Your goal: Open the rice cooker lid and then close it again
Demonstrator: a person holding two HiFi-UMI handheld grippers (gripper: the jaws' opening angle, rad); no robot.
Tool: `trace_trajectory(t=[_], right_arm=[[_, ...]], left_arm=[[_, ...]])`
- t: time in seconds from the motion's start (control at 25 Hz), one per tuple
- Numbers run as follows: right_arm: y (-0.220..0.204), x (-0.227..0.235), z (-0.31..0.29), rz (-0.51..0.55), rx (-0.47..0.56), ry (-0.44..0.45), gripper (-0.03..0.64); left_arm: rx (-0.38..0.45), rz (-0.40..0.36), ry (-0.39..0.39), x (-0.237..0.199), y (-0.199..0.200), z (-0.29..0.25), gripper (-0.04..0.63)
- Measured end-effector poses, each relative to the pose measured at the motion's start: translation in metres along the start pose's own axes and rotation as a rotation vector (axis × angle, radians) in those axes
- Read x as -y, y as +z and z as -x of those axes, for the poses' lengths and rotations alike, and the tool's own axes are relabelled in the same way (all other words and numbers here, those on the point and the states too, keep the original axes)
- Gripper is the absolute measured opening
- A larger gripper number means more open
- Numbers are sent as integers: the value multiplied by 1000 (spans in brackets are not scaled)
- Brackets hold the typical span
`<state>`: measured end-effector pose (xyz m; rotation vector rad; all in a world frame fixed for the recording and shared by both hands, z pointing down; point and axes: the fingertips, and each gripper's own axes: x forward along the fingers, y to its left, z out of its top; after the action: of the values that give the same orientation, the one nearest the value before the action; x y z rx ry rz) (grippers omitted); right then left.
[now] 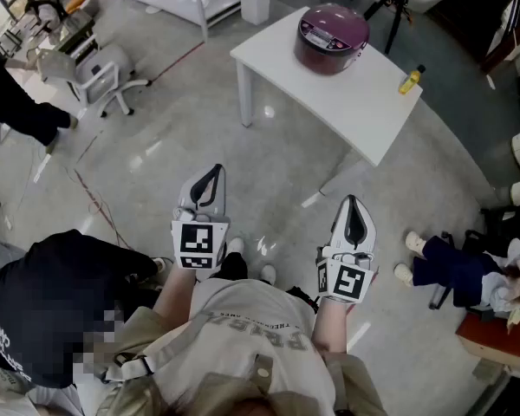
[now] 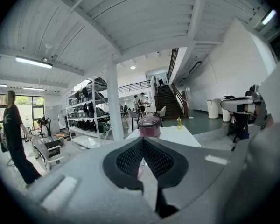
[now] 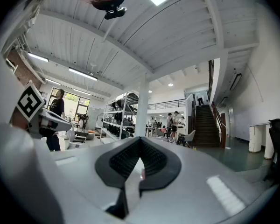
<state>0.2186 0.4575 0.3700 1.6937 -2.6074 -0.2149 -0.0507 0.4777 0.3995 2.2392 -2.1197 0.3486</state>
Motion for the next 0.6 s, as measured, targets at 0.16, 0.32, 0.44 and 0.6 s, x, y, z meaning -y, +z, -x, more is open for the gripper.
trace_trajectory(t=[0.16, 0.32, 0.44, 0.6], right_arm=[[-1, -3, 0, 6, 3, 2, 2], [-1, -3, -1, 6, 2, 4, 2], [-1, -5, -5, 8, -2, 5, 2], [-3, -7, -11, 8, -7, 8, 2]], left_arm=[[1, -1, -2, -1, -3, 0, 9], [-1, -6, -2, -2, -1, -1, 9], [-5, -9, -3, -5, -1, -4, 9], [-10, -11, -6, -10, -2, -9, 9]])
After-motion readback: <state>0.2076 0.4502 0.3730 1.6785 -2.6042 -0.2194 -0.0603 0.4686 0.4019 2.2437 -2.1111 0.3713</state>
